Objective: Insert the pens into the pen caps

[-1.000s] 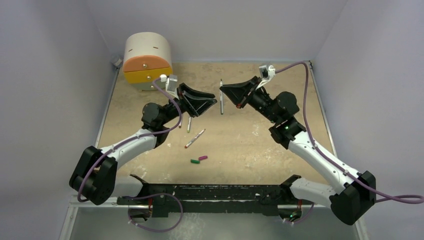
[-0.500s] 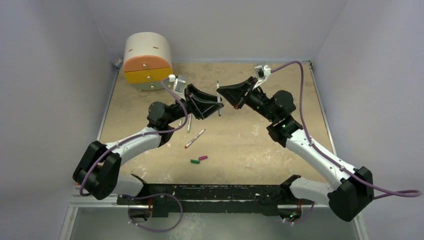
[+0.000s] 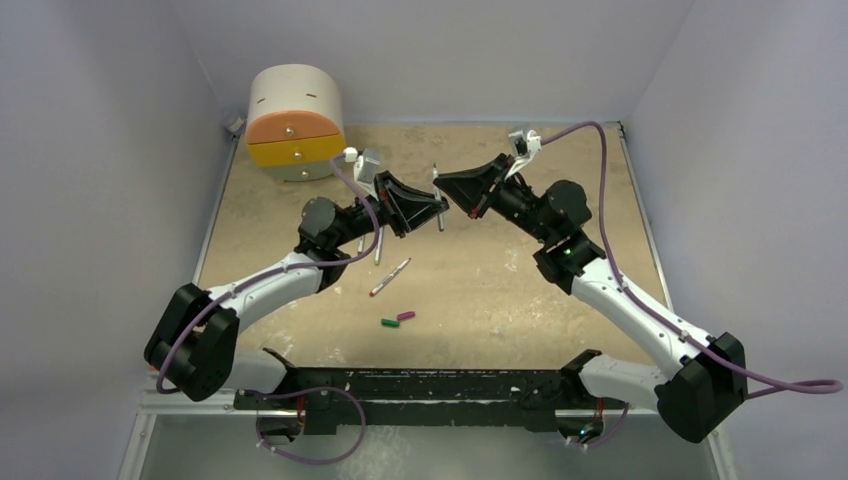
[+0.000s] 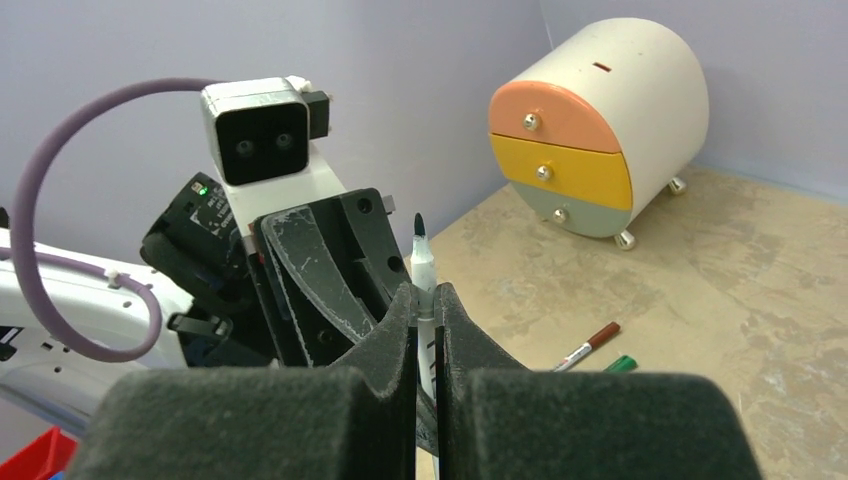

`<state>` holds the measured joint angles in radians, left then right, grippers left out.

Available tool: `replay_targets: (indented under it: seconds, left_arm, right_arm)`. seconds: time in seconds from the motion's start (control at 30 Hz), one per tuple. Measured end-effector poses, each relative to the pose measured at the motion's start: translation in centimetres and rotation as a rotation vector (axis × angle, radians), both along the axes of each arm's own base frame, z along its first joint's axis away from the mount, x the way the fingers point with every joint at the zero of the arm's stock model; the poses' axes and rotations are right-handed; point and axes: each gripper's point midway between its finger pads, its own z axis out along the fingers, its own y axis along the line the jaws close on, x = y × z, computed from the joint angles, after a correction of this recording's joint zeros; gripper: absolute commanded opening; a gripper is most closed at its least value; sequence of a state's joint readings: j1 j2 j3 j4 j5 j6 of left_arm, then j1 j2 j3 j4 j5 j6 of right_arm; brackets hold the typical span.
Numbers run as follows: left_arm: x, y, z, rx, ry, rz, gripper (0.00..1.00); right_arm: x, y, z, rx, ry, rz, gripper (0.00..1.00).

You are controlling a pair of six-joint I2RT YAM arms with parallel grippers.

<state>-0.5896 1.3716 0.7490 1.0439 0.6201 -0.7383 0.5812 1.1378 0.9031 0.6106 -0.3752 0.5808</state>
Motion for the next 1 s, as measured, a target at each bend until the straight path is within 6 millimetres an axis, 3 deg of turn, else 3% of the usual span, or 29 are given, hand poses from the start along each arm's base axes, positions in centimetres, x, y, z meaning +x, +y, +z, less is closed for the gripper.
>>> replay_targets:
  seconds: [0.3, 0.4, 0.47, 0.6, 0.73, 0.83, 0.93, 1.0]
  left_arm:
    - [-0.2, 0.9, -0.4, 0.085, -0.028, 0.030, 0.00]
    - [-0.2, 0.8, -0.7, 0.105, -0.030, 0.025, 0.00]
    - [0.0, 0.9, -1.1, 0.124, -0.026, 0.034, 0.00]
    - [1.9, 1.8, -2.1, 0.198, 0.020, 0.139, 0.00]
    - [5.4, 4.0, -2.3, 0.273, 0.080, 0.360, 0.00]
    - [8.7, 7.6, -3.1, 0.302, 0.164, 0.575, 0.00]
    - [11.4, 12.2, -5.1, 0.327, 0.280, 0.794, 0.00]
    - [12.3, 14.8, -6.2, 0.325, 0.338, 0.898, 0.00]
  right_arm:
    - [-0.5, -0.6, -0.3, -0.017, 0.010, -0.017, 0.02]
    - [-0.6, -0.7, -0.6, -0.020, 0.014, -0.023, 0.33]
    - [-0.4, -1.0, -0.8, -0.026, 0.017, -0.042, 0.46]
    - [-0.1, -2.3, -0.3, -0.036, 0.002, -0.115, 0.43]
    - [0.1, -3.4, -1.1, -0.094, -0.025, -0.174, 0.25]
    - [0.6, -3.3, -4.8, -0.173, 0.008, -0.180, 0.15]
    - [-0.1, -2.3, -12.5, -0.287, 0.128, -0.143, 0.05]
    - [-1.7, -1.0, -17.4, -0.376, 0.209, -0.098, 0.00]
